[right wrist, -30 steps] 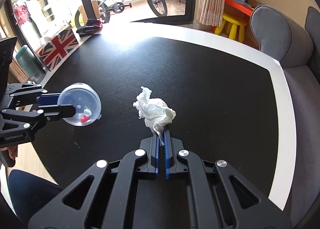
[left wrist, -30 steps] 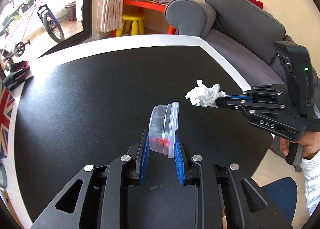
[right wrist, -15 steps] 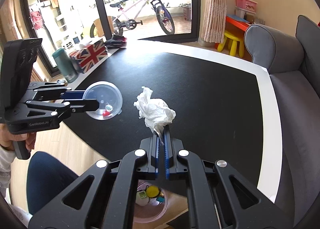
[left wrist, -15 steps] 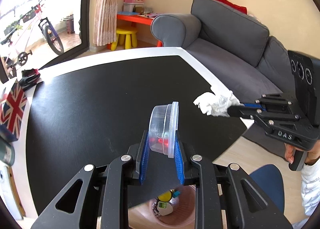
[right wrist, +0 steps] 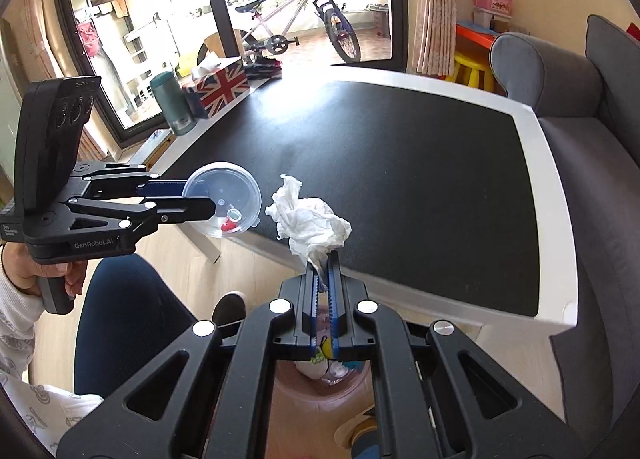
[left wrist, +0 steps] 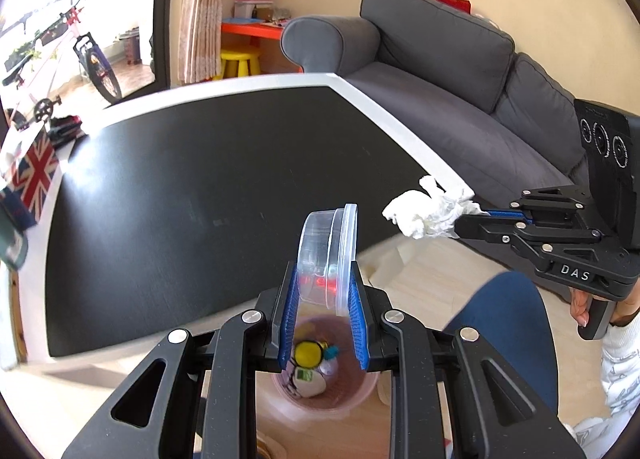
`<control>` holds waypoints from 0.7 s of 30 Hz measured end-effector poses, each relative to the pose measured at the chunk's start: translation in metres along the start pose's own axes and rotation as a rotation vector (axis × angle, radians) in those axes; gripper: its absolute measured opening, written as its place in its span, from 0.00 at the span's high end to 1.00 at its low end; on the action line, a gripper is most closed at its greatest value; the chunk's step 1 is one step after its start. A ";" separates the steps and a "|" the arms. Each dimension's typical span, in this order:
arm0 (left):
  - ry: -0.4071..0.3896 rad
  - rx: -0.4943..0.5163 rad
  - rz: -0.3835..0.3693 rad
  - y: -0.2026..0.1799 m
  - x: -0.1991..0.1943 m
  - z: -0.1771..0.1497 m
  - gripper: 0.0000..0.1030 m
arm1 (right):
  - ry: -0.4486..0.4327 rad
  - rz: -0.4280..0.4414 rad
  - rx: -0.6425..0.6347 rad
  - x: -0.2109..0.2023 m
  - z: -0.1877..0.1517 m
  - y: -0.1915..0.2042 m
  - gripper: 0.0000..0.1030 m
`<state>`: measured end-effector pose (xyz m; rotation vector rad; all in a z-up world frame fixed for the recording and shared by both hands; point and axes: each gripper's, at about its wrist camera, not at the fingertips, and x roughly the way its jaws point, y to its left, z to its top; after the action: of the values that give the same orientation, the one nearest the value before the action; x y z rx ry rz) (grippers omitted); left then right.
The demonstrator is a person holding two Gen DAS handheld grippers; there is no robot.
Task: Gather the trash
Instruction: 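Carry the container and tissue over the pink bin with both tools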
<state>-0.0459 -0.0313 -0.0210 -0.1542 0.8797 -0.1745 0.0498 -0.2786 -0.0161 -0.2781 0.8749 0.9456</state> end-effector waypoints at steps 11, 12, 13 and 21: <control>0.092 -0.029 -0.026 -0.011 0.021 -0.047 0.77 | 0.081 0.023 0.037 0.015 -0.044 0.006 0.96; 0.100 -0.030 -0.028 -0.013 0.024 -0.049 0.77 | 0.083 0.023 0.040 0.015 -0.045 0.006 0.96; 0.107 -0.031 -0.030 -0.014 0.026 -0.050 0.77 | 0.083 0.023 0.042 0.015 -0.046 0.006 0.96; 0.134 -0.019 -0.043 -0.019 0.033 -0.053 0.77 | 0.077 0.027 0.053 0.012 -0.048 0.000 0.96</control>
<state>-0.0685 -0.0604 -0.0754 -0.1814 1.0125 -0.2186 0.0277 -0.2984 -0.0555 -0.2587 0.9752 0.9403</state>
